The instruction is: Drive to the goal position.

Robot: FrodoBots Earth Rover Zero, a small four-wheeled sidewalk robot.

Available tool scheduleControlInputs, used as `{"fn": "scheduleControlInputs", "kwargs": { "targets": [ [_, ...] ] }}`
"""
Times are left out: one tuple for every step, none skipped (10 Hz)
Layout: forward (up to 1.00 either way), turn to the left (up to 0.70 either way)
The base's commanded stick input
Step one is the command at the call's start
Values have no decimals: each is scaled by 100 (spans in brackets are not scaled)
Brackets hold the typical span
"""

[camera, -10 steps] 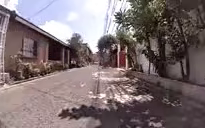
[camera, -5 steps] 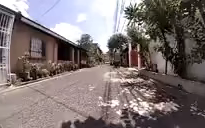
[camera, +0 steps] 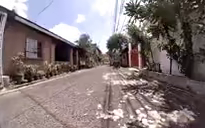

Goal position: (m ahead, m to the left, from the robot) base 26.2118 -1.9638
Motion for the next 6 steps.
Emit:
{"fn": "scheduleControlInputs", "kwargs": {
  "targets": [
    [70,2],
    [70,2],
    [70,2],
    [70,2],
    [70,2],
    [70,2]
  ]
}}
